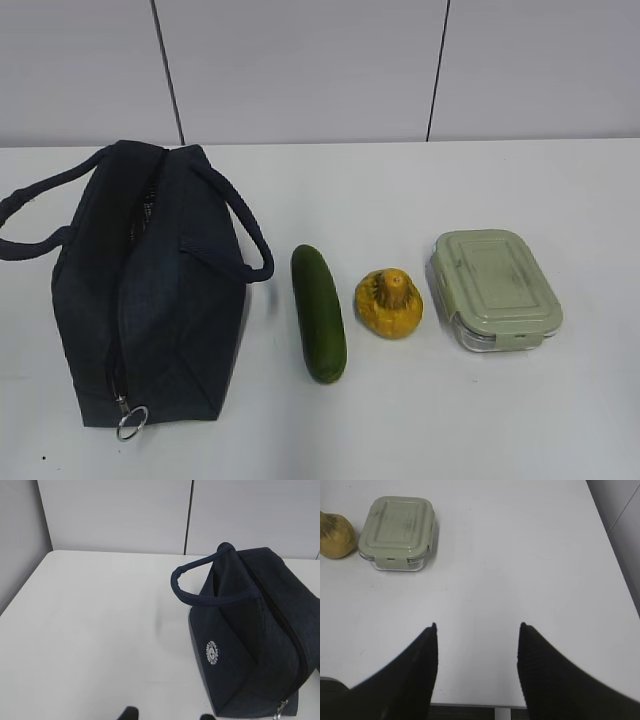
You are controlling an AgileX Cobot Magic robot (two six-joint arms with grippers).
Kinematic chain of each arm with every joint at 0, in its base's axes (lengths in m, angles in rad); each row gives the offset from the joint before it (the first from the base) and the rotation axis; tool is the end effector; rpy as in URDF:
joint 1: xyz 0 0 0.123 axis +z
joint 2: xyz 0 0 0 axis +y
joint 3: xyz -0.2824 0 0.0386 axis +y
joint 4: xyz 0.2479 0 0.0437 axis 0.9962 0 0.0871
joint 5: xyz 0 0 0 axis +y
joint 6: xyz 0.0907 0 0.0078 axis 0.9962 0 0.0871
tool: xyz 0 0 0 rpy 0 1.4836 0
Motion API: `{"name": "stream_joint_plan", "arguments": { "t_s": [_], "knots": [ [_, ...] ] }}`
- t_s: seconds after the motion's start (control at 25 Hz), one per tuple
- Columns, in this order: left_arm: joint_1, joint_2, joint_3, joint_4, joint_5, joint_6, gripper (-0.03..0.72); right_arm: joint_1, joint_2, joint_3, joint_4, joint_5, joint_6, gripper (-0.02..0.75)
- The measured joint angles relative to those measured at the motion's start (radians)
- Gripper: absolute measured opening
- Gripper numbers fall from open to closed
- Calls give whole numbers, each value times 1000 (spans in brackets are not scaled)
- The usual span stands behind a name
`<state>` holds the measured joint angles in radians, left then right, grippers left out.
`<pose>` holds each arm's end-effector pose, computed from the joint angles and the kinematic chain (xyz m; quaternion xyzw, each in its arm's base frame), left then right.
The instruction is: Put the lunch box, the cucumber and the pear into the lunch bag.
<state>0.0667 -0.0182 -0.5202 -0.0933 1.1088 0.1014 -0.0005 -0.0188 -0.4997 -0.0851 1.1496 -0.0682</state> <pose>-0.0118 -0.0084 0.2790 0.0186 0.8546 -0.0029 0.5189 -0.0118 -0.0071 0.2701 -0.0255 0.8699 -0.0592 0.4890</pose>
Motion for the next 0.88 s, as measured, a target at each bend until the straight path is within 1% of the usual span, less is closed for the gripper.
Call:
{"name": "stream_joint_plan", "arguments": {
  "t_s": [0.32,0.4,0.52,0.64,0.88],
  "knots": [
    [0,0,0,0,0,0,238,0,0,0,0,0,0,407],
    [0,0,0,0,0,0,238,0,35,-2,4,-2,0,407],
    [0,0,0,0,0,0,238,0,127,-23,33,-37,28,407],
    [0,0,0,0,0,0,238,0,236,-49,72,-114,58,417],
    [0,0,0,0,0,0,238,0,502,-128,123,-249,68,500]
  ]
}}
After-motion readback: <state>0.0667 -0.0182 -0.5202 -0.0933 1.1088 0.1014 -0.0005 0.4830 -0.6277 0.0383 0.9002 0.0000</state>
